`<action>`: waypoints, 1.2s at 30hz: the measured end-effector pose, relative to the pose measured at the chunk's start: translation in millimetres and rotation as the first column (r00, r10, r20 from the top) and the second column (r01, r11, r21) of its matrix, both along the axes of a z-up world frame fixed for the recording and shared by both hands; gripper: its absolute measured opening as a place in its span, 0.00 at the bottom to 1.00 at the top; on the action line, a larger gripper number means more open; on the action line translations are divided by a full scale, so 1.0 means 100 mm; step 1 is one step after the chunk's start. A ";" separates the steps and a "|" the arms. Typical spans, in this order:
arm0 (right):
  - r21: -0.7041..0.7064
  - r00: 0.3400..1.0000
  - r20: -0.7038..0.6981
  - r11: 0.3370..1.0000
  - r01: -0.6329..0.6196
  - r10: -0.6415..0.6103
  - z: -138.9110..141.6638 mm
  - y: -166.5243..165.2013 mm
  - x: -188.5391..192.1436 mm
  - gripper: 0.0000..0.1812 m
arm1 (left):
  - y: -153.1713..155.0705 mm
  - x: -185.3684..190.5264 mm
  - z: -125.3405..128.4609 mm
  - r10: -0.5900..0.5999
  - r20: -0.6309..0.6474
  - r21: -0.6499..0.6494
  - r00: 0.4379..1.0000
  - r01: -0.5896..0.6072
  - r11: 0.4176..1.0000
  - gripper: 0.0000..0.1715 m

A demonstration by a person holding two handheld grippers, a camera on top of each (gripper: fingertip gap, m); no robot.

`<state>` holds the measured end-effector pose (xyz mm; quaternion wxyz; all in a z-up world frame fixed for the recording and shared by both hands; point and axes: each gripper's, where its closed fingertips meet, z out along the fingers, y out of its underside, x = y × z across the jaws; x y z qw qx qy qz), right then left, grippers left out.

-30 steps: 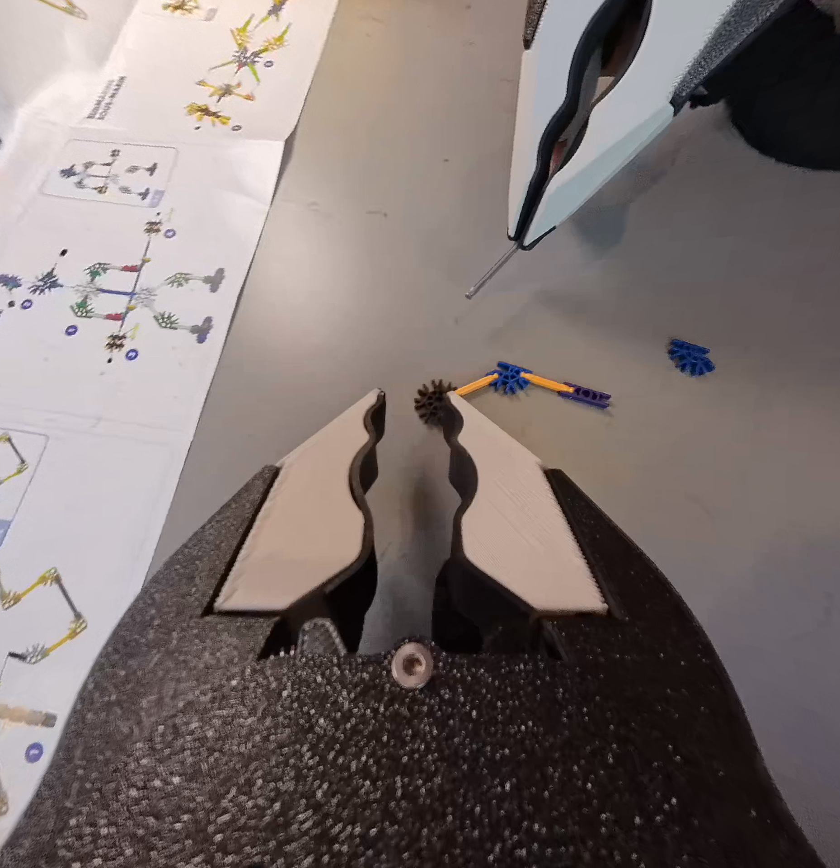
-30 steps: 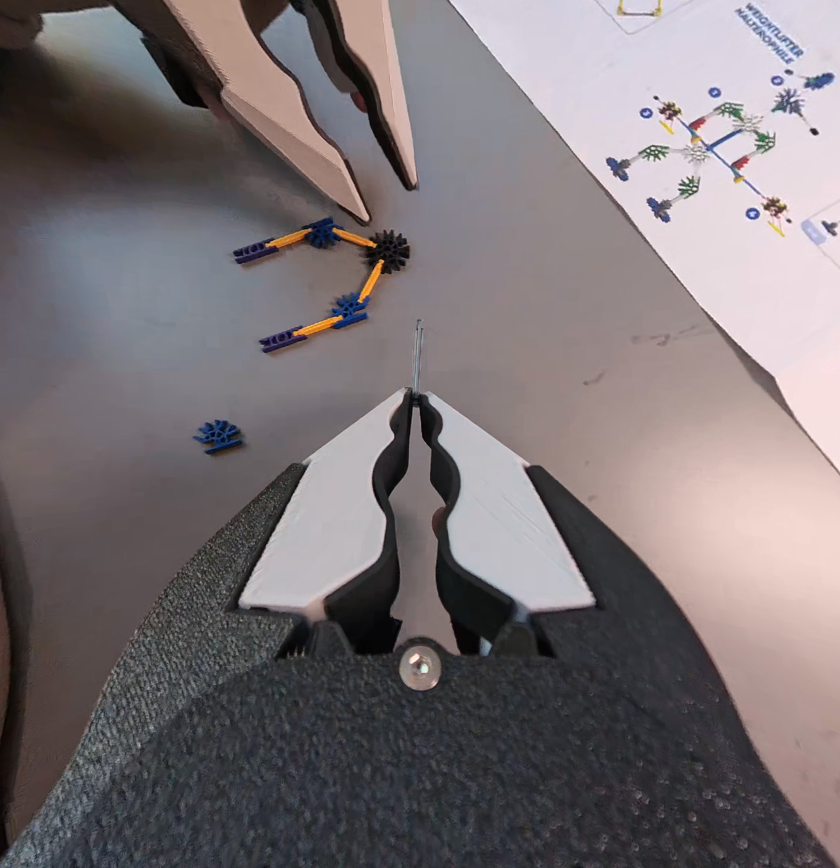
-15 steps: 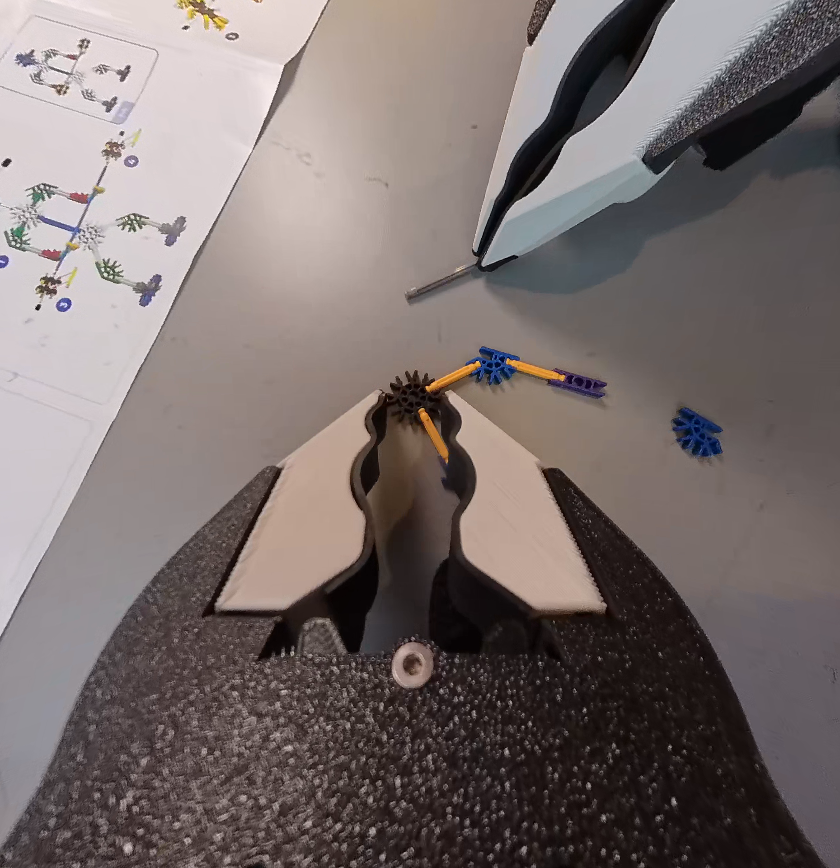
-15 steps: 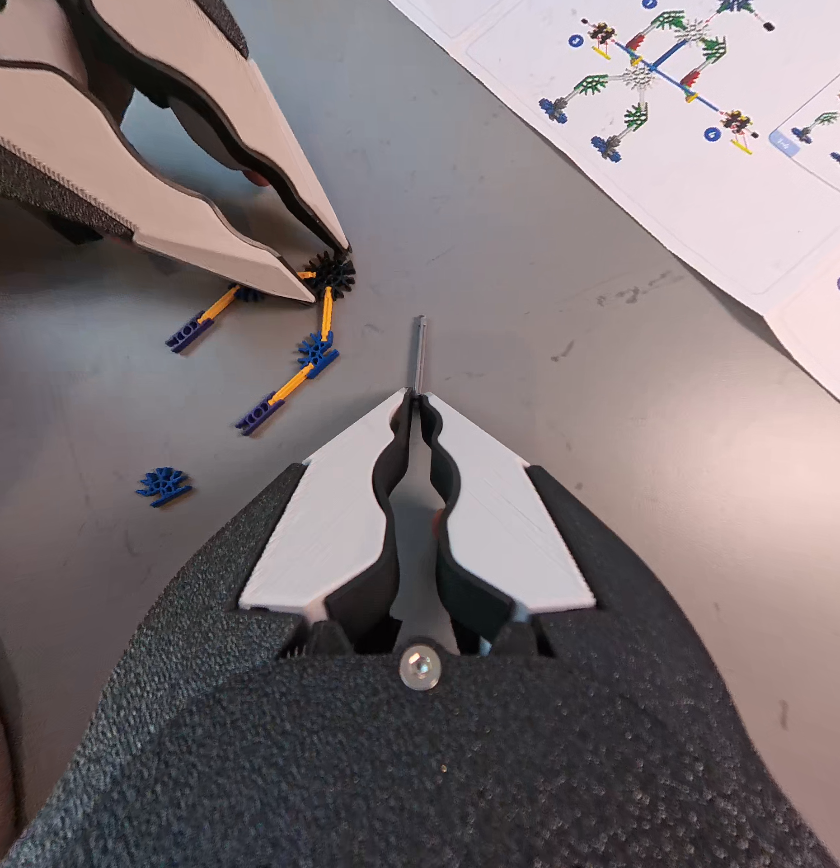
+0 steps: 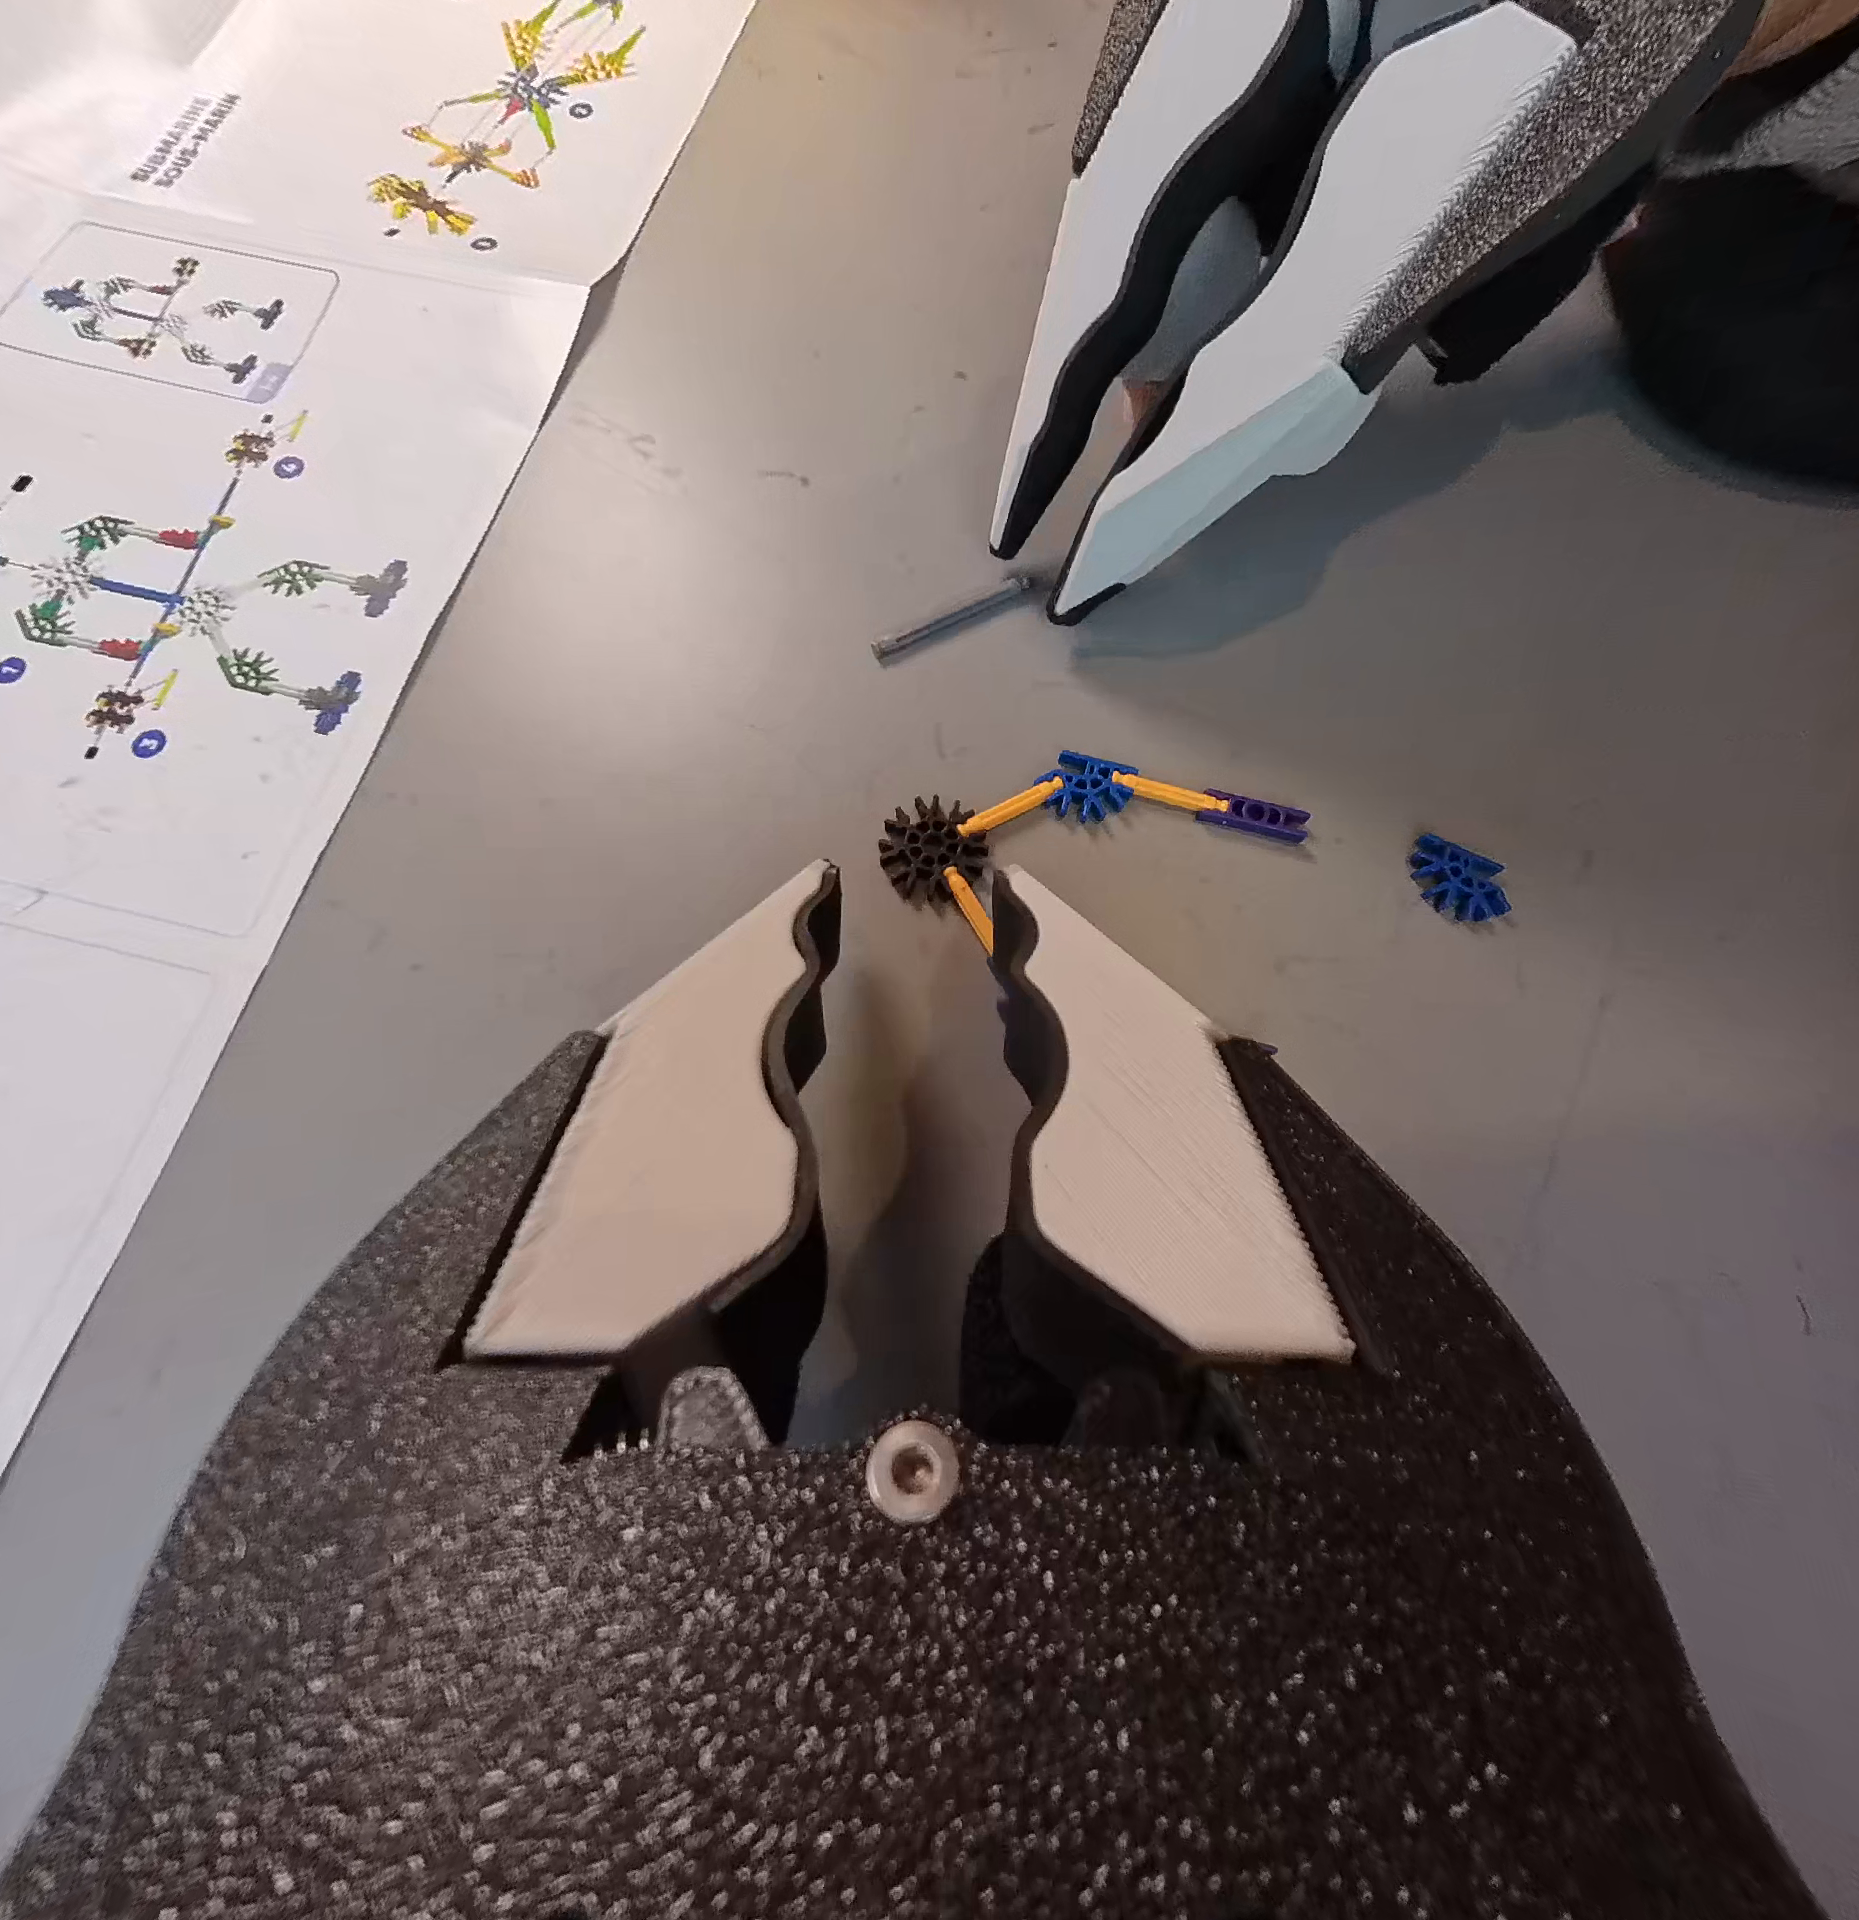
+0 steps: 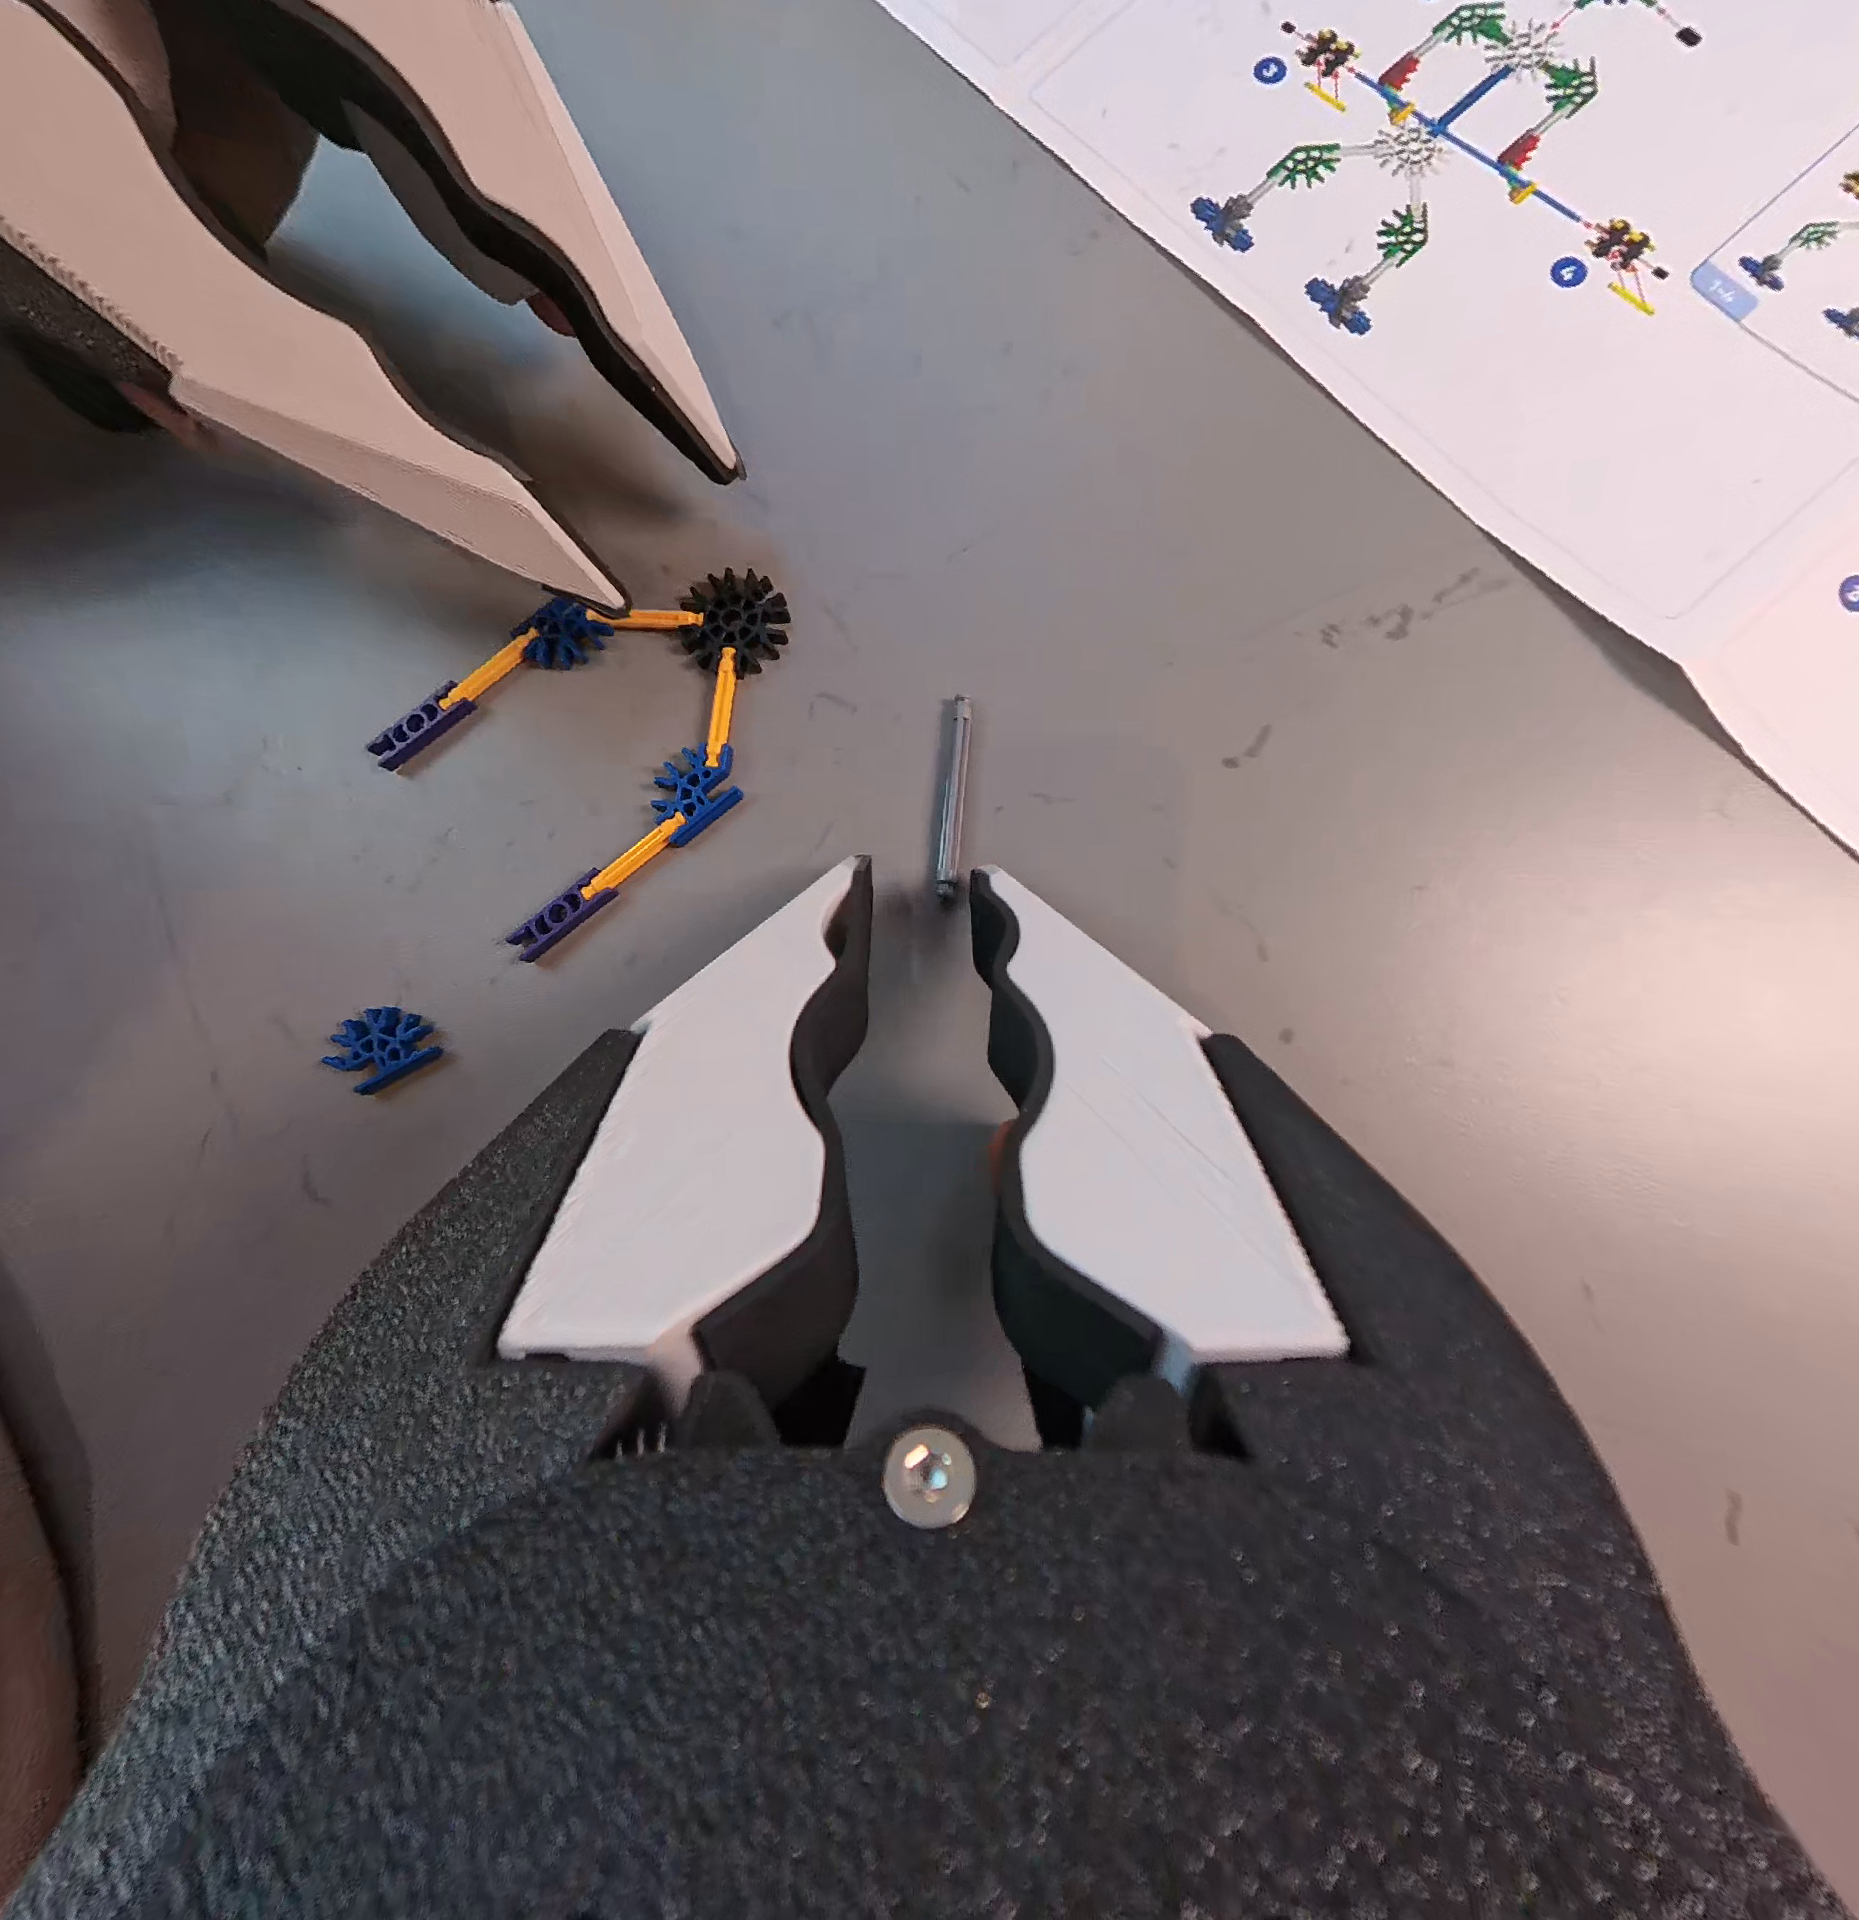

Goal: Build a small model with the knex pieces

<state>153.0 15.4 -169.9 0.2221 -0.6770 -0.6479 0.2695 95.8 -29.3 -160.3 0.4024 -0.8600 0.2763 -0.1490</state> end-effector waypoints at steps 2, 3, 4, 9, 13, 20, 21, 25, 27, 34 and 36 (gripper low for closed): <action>0.016 1.000 -0.012 1.000 -0.019 0.020 0.02 0.03 0.01 0.10 | -0.04 0.01 0.01 -0.024 0.015 0.002 1.000 0.024 1.000 0.16; 0.025 1.000 -0.014 0.999 -0.027 0.027 0.01 0.04 0.02 0.10 | -0.07 0.02 0.01 -0.043 0.017 0.003 0.999 0.043 0.999 0.15; 0.032 1.000 -0.008 0.999 -0.029 0.030 -0.01 0.06 0.04 0.10 | -0.09 0.03 0.01 -0.060 0.011 0.007 0.998 0.060 0.998 0.15; 0.029 0.999 -0.015 0.999 -0.038 0.039 -0.02 0.02 0.00 0.08 | -0.10 -0.02 -0.05 -0.054 -0.018 -0.008 0.998 0.054 0.999 0.14; 0.083 1.000 0.016 0.996 -0.018 0.016 -0.03 0.04 -0.05 0.05 | -0.07 -0.01 -0.02 -0.045 0.004 0.001 0.999 0.045 0.999 0.14; 0.026 0.999 -0.051 1.000 0.017 -0.016 0.02 -0.06 -0.22 0.01 | 0.02 -0.07 0.07 0.060 0.175 -0.034 0.983 -0.055 0.998 0.14; -0.005 0.997 -0.075 1.000 0.029 -0.029 0.06 -0.08 -0.27 0.01 | 0.04 -0.08 0.10 0.073 0.198 -0.036 0.978 -0.068 0.997 0.14; -0.153 0.982 -0.166 0.986 0.069 -0.094 0.25 -0.18 -0.50 0.00 | 0.08 -0.10 0.23 0.119 0.298 -0.054 0.947 -0.107 0.993 0.14; -0.200 0.976 -0.186 0.977 0.078 -0.116 0.30 -0.22 -0.61 0.00 | 0.15 -0.15 0.28 0.179 0.383 -0.095 0.906 -0.154 0.984 0.14; -0.229 0.982 -0.138 0.969 0.093 -0.127 0.23 -0.19 -0.79 0.01 | 0.42 -0.29 0.23 0.249 0.485 -0.259 0.838 -0.134 0.957 0.05; -0.223 0.989 -0.094 0.971 0.090 -0.113 0.13 -0.20 -0.75 0.00 | 0.41 -0.25 0.13 0.237 0.446 -0.301 0.863 -0.104 0.948 0.05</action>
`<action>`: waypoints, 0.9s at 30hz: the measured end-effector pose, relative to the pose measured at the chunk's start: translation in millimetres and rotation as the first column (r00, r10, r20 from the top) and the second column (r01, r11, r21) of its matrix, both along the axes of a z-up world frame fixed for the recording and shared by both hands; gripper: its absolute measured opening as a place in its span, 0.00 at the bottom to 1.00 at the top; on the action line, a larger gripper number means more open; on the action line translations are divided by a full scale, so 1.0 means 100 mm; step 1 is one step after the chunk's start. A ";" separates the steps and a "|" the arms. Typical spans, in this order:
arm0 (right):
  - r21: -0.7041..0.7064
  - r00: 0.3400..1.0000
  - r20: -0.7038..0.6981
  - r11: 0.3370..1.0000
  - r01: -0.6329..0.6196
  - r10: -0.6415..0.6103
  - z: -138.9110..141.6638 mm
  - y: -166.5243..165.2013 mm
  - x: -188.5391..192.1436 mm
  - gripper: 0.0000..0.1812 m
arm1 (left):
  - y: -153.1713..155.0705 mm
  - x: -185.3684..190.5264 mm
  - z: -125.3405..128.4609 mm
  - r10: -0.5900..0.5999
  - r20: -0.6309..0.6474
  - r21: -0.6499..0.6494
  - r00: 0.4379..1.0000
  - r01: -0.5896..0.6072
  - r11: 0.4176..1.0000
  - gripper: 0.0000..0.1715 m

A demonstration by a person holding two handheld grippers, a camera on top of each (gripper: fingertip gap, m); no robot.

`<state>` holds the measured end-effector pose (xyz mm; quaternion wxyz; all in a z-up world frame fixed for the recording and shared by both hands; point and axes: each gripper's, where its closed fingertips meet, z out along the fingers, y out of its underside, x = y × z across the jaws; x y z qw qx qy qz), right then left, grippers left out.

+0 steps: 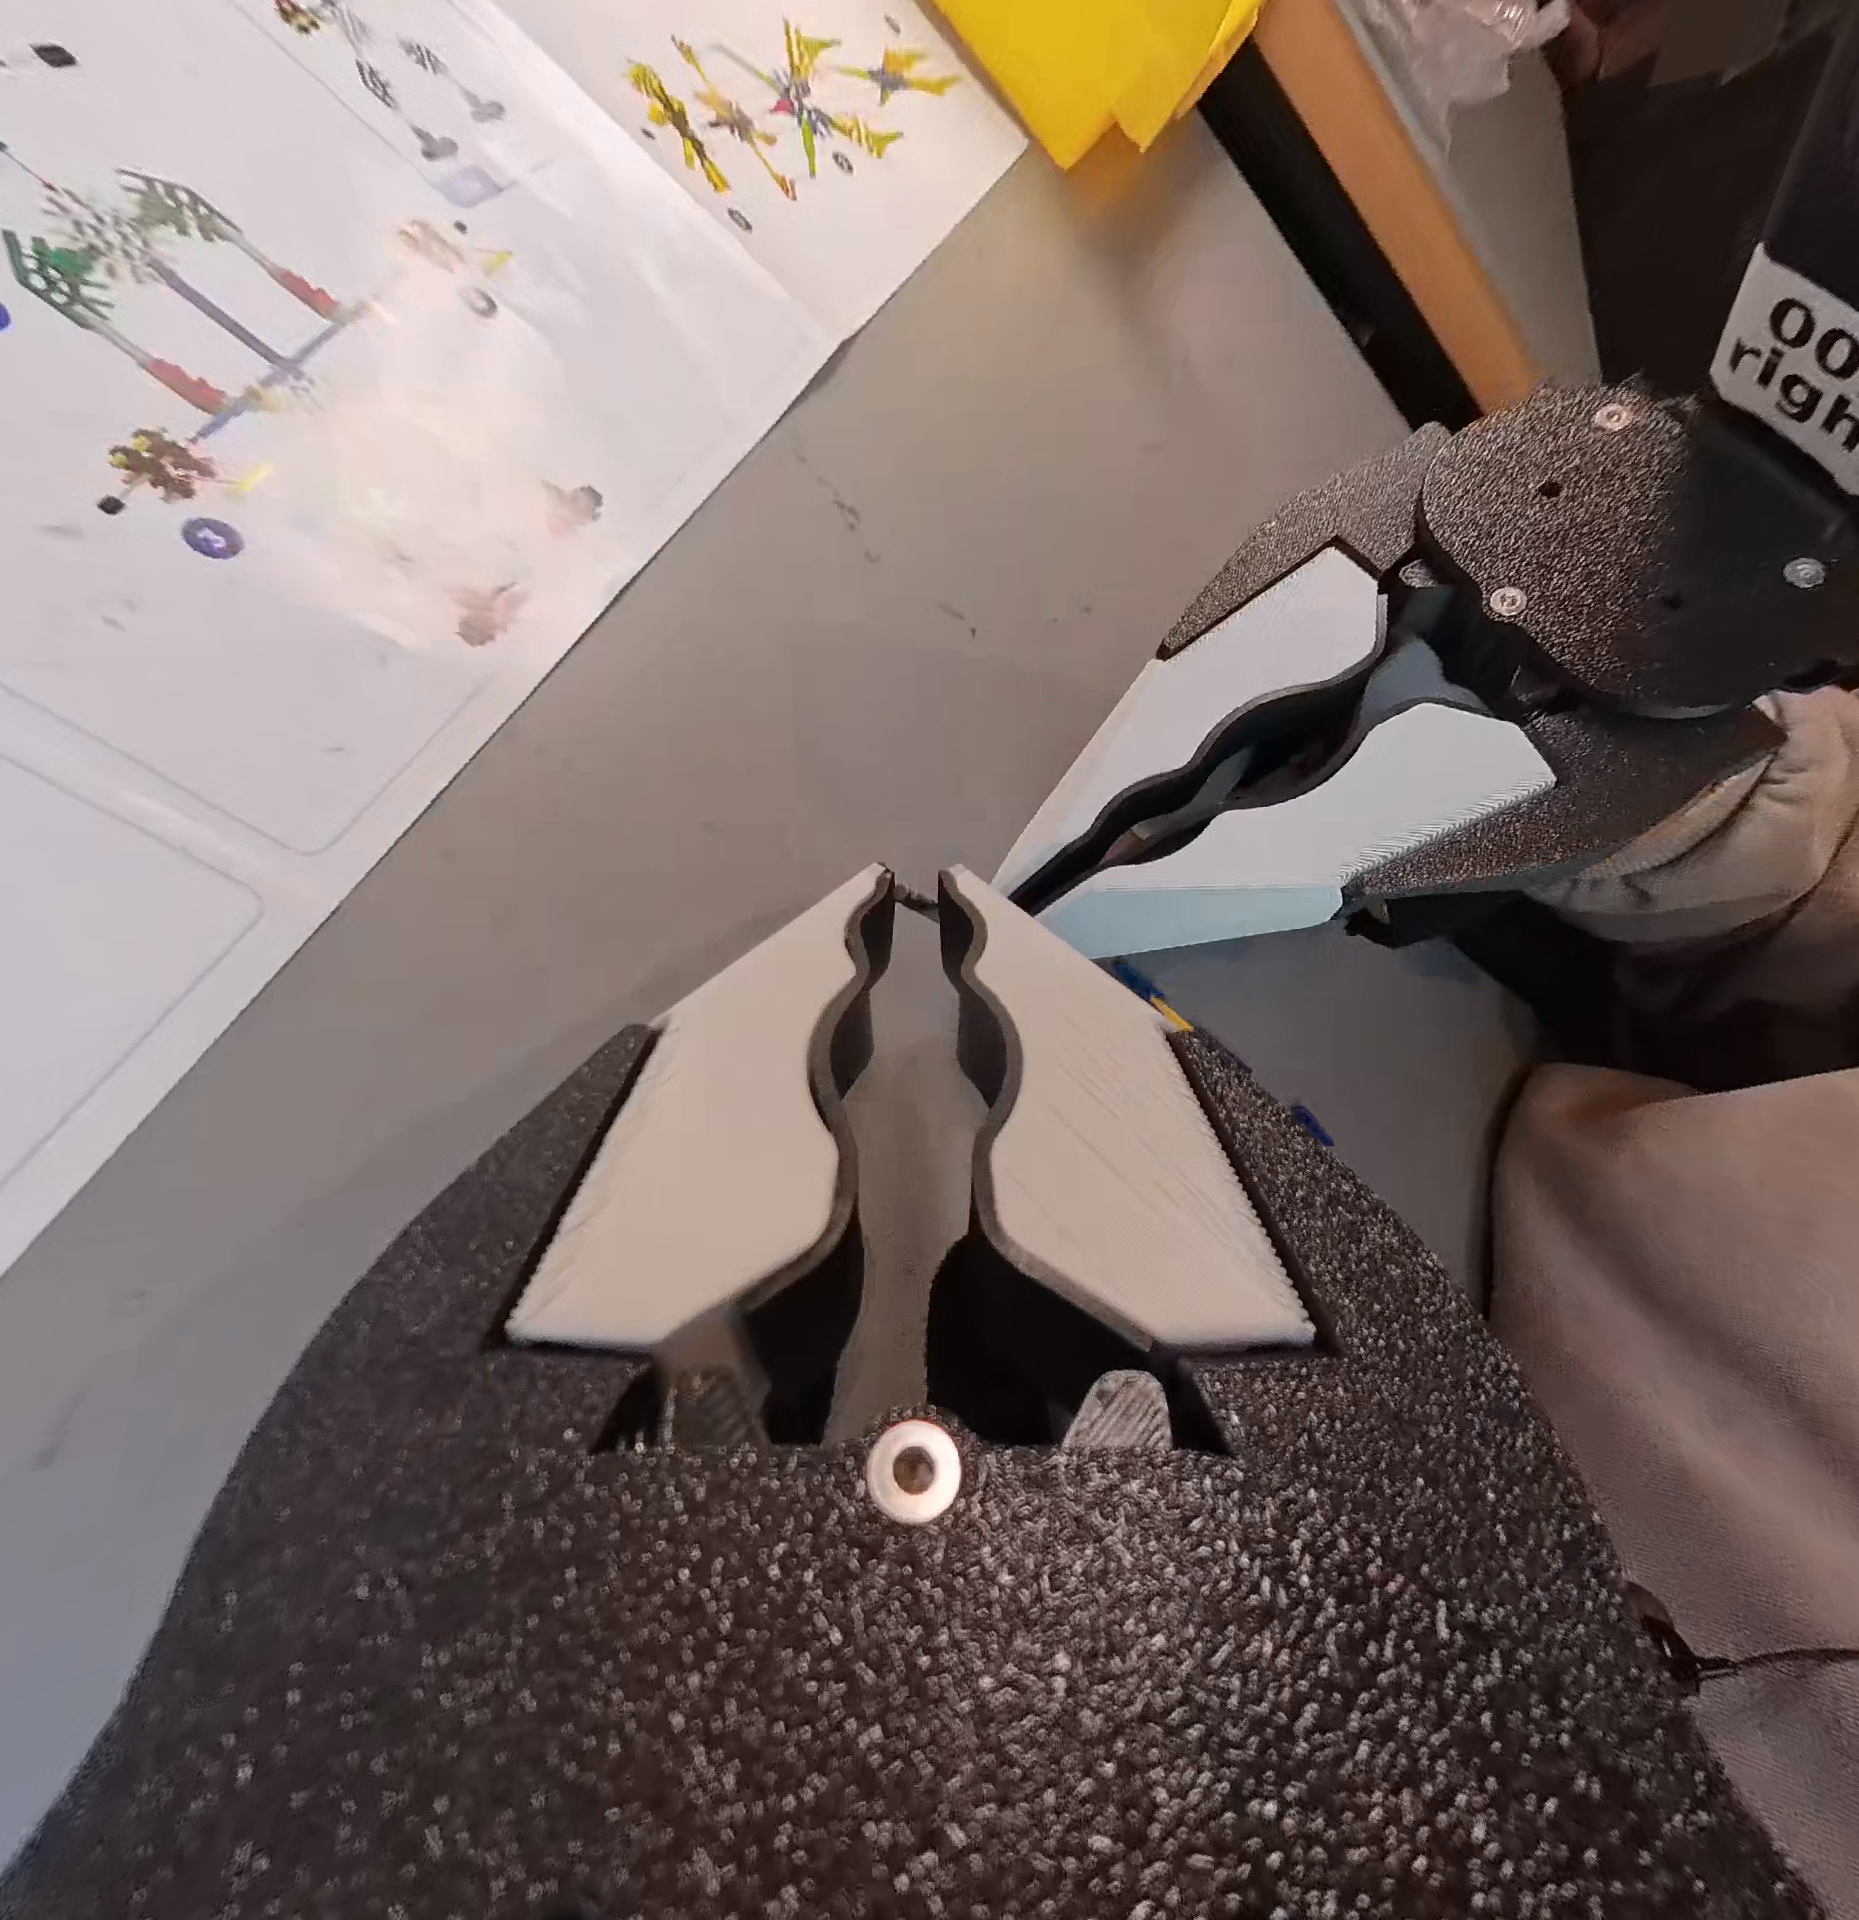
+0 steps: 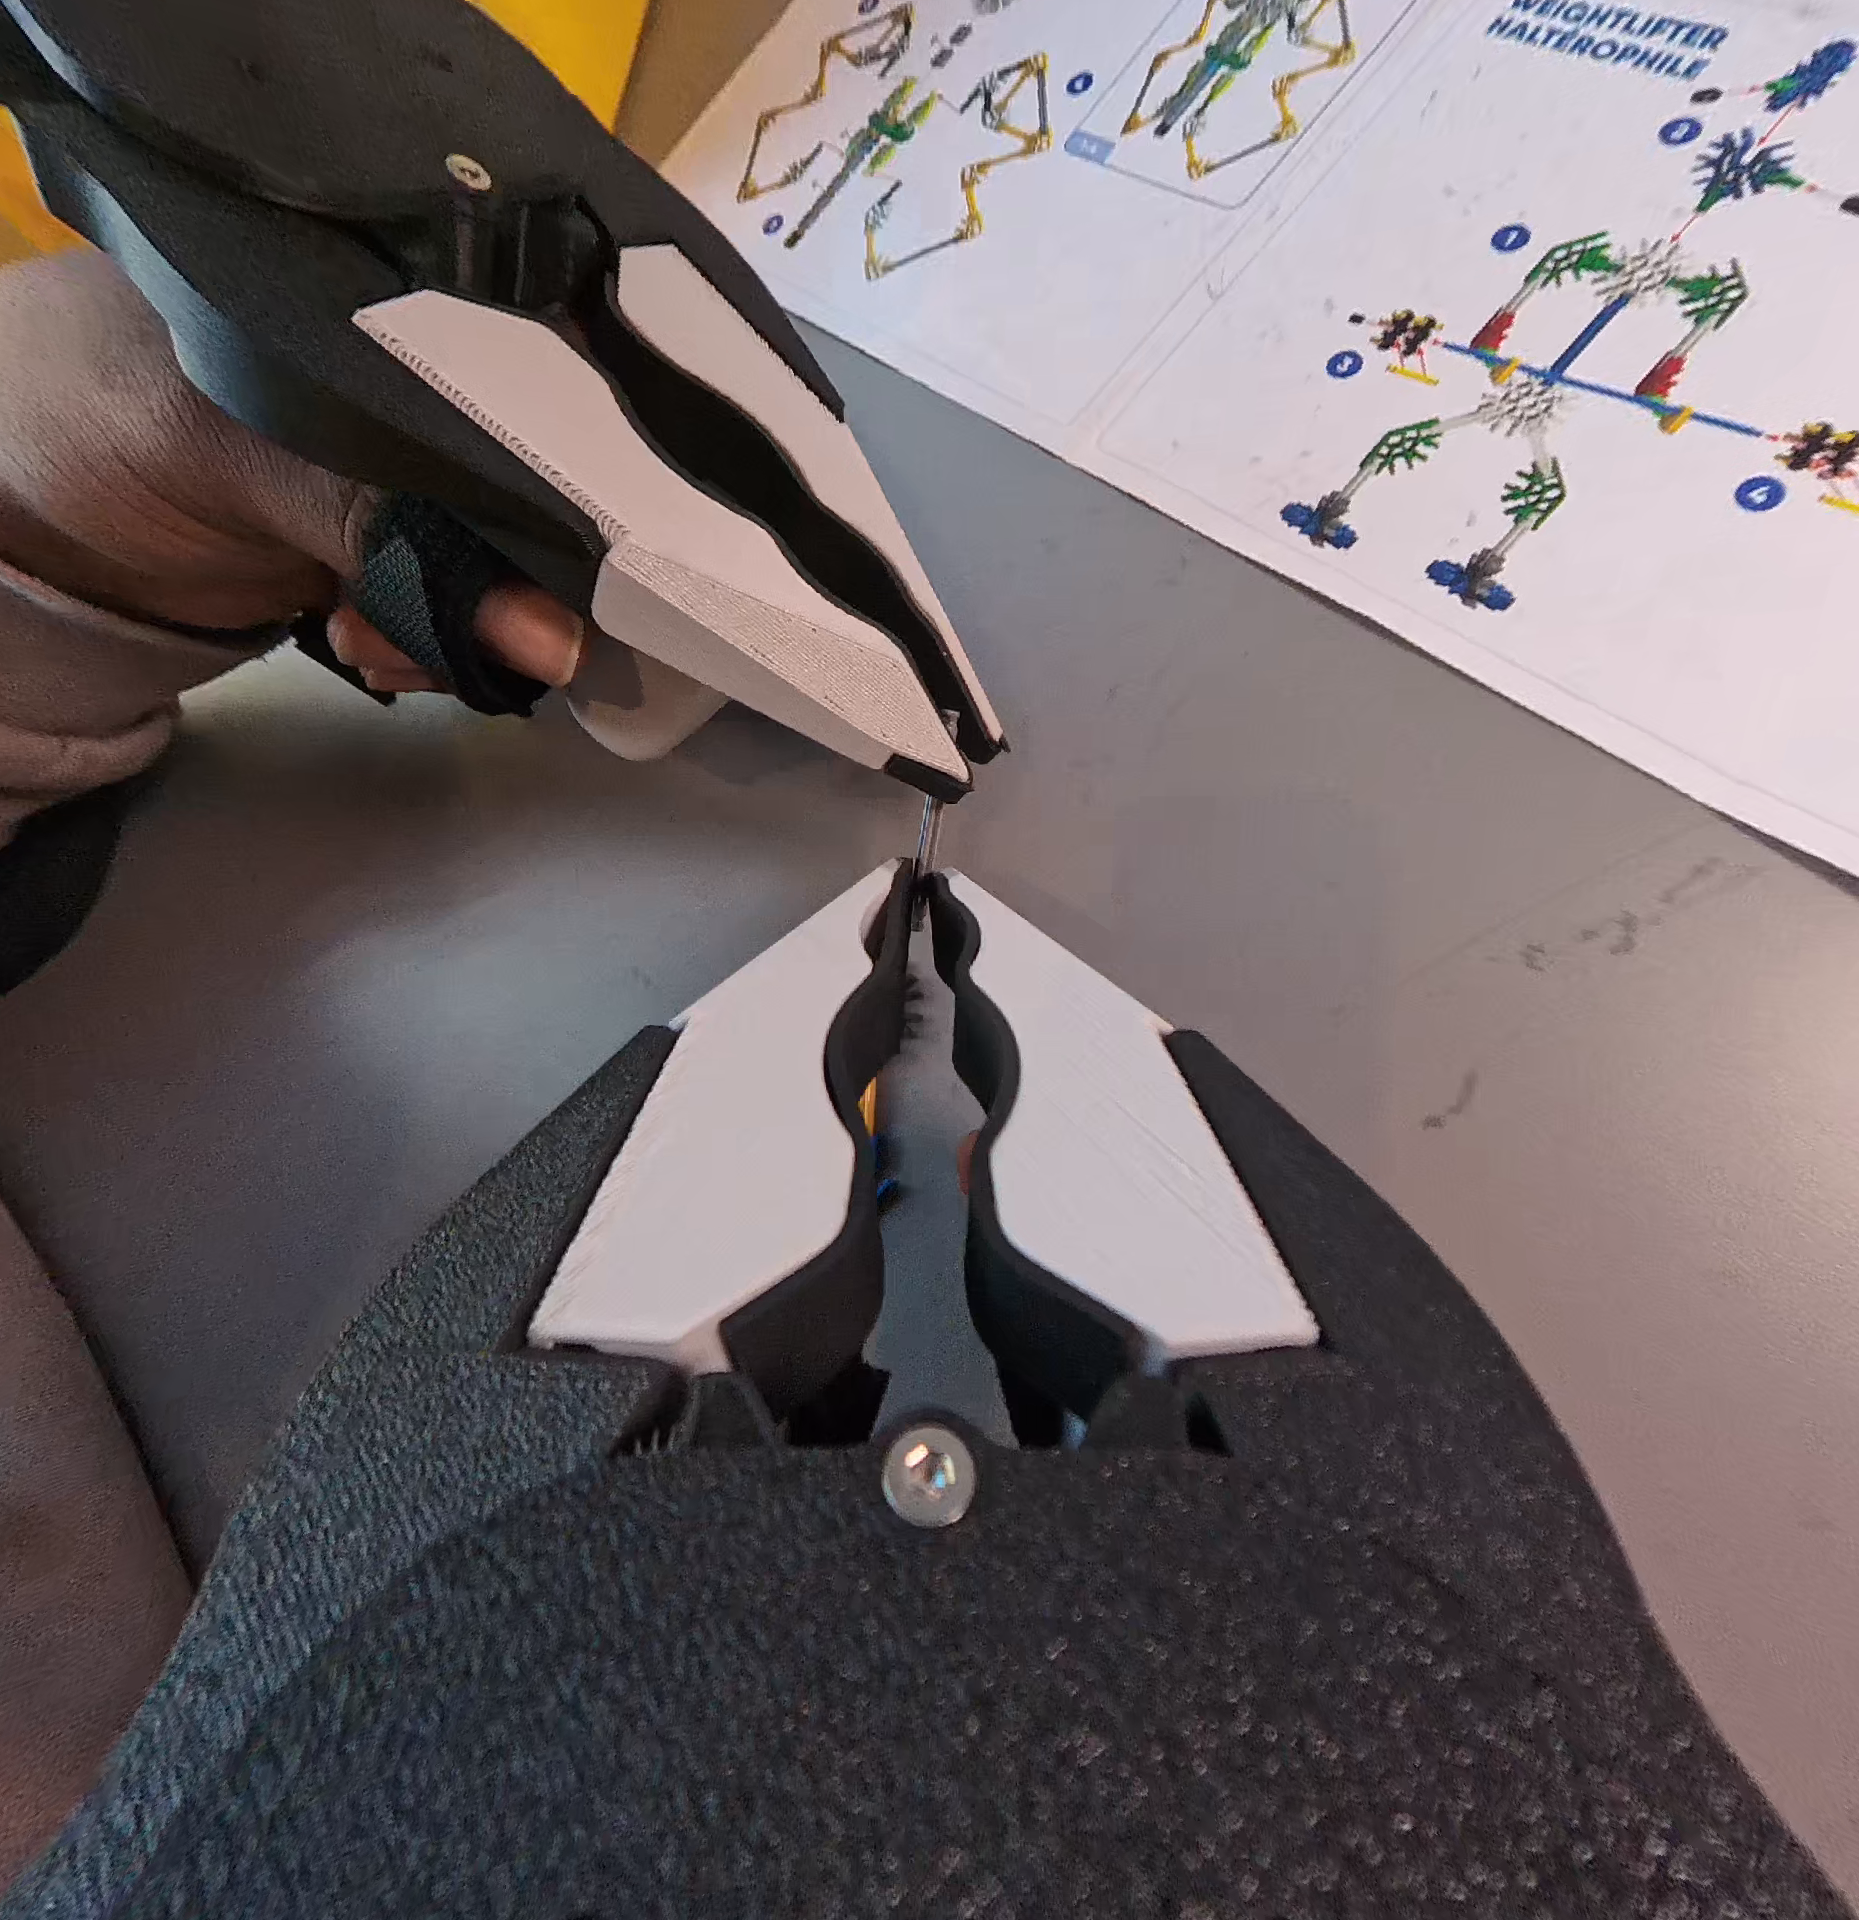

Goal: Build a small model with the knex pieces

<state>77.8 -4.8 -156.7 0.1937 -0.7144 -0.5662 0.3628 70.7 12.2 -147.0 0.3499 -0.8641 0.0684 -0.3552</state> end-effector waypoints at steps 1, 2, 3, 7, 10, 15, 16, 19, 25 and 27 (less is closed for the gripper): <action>0.002 1.000 0.016 1.000 -0.004 0.004 -0.04 0.00 0.02 0.00 | 0.00 0.02 -0.04 -0.017 -0.024 -0.014 1.000 0.017 1.000 0.05; 0.002 0.999 0.035 1.000 -0.016 0.016 -0.08 -0.02 0.04 0.00 | -0.01 0.04 -0.08 -0.037 -0.053 -0.024 0.998 0.036 0.999 0.05; 0.004 0.998 0.057 0.999 -0.034 0.034 -0.11 -0.04 0.06 0.00 | -0.03 0.06 -0.12 -0.060 -0.084 -0.034 0.995 0.057 0.998 0.04; 0.017 0.996 0.068 0.998 -0.061 0.060 -0.10 -0.07 0.08 0.00 | -0.05 0.13 -0.17 -0.114 -0.164 -0.043 0.980 0.108 0.993 0.04; 0.023 0.995 0.075 0.997 -0.067 0.065 -0.11 -0.06 0.10 0.00 | -0.06 0.18 -0.20 -0.148 -0.191 -0.048 0.970 0.142 0.989 0.02; 0.016 0.995 0.039 0.996 -0.090 0.090 -0.04 -0.04 0.13 0.01 | -0.06 0.15 -0.16 -0.130 -0.163 -0.046 0.978 0.124 0.991 0.02; 0.011 0.992 0.031 0.993 -0.122 0.121 -0.02 -0.08 0.14 0.02 | -0.05 0.14 -0.11 -0.118 -0.141 -0.035 0.983 0.114 0.993 0.02; 0.053 0.962 0.033 0.960 -0.274 0.273 0.01 -0.29 0.22 0.07 | -0.02 0.10 0.05 -0.067 -0.035 -0.003 0.997 0.067 0.998 0.02; 0.259 0.902 0.191 0.866 -0.427 0.387 -0.17 -0.44 0.31 0.06 | -0.02 0.01 0.11 0.001 0.057 0.013 0.998 -0.002 1.000 0.02; 0.289 0.909 0.222 0.866 -0.407 0.353 -0.17 -0.36 0.32 0.04 | -0.02 0.00 0.14 0.017 0.071 0.026 0.997 -0.019 0.999 0.02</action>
